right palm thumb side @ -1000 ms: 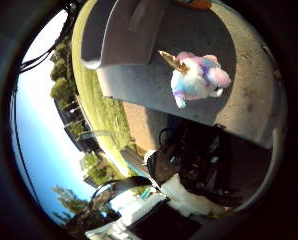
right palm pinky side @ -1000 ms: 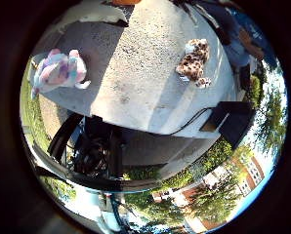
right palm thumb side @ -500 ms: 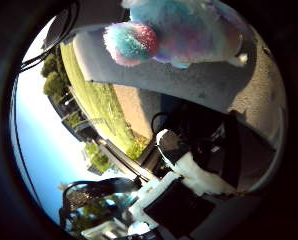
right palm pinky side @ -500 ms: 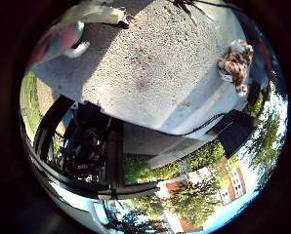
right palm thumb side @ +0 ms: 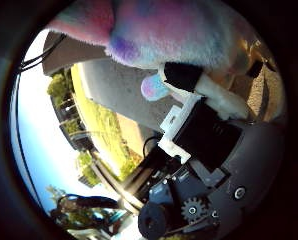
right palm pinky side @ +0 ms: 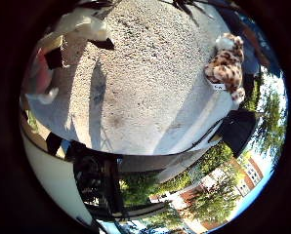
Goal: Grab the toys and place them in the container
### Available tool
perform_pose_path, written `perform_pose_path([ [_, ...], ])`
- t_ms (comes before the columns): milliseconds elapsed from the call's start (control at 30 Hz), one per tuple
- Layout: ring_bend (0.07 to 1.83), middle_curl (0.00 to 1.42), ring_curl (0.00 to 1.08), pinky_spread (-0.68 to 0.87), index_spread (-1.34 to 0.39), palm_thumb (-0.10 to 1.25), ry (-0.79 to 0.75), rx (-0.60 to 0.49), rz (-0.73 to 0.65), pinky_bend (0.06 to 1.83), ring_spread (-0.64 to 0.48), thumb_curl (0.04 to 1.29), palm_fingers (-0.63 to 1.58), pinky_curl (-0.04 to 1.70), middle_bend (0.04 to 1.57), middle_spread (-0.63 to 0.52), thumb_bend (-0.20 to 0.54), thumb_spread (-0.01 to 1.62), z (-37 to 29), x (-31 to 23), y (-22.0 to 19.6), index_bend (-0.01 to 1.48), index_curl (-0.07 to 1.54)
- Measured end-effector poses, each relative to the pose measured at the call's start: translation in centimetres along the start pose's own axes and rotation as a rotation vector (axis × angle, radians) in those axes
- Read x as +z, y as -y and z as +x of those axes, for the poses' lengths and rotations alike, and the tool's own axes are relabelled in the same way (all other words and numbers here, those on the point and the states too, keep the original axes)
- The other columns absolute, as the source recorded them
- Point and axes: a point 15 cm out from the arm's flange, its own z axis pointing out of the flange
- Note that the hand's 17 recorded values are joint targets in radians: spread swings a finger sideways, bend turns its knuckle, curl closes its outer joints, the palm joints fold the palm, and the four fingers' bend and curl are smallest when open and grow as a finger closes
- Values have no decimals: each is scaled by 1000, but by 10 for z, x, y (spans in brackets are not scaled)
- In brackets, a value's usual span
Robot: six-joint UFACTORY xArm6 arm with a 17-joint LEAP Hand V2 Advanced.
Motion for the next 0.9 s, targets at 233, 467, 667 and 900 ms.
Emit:
perform_pose_path([
  [233,1302,949,789,247,-716,1018,161,10,3,1441,-75,496,1036,624,1088,-234,28,1119,-23,-13,-13,604,-14],
  [467,1342,1039,830,202,-858,1020,212,-2,-1,1488,-102,570,967,694,1126,-242,-10,1142,-34,-63,-28,794,-12],
  [667,1379,1095,853,180,-941,1004,224,-24,39,1508,-113,625,915,744,1152,-245,-13,1152,-47,-117,-37,934,-13],
  [900,1414,1135,868,159,-988,985,286,-76,146,1525,-118,671,872,788,1175,-246,-14,1153,-99,-188,-36,1040,-15],
])
